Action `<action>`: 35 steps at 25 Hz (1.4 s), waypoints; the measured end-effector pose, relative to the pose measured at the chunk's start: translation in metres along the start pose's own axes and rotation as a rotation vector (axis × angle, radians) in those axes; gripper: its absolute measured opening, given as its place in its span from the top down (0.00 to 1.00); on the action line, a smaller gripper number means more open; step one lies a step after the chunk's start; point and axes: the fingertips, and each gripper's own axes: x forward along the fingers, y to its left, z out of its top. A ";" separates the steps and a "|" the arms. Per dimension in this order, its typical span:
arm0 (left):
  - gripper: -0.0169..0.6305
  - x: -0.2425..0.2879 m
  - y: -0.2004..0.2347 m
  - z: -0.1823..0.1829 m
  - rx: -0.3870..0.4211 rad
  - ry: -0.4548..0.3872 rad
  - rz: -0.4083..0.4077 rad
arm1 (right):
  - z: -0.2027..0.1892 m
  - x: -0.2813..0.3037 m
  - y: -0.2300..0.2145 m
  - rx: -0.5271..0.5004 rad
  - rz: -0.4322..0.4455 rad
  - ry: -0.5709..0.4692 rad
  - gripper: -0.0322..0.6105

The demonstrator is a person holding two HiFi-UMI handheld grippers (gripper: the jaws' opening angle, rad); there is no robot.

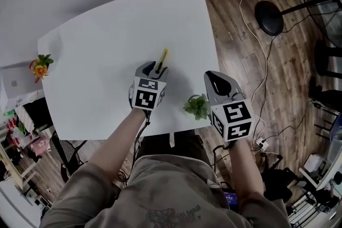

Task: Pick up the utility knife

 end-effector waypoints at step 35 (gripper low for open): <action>0.87 -0.262 -0.023 0.163 0.230 -0.532 0.113 | 0.169 -0.188 0.046 -0.139 -0.041 -0.490 0.91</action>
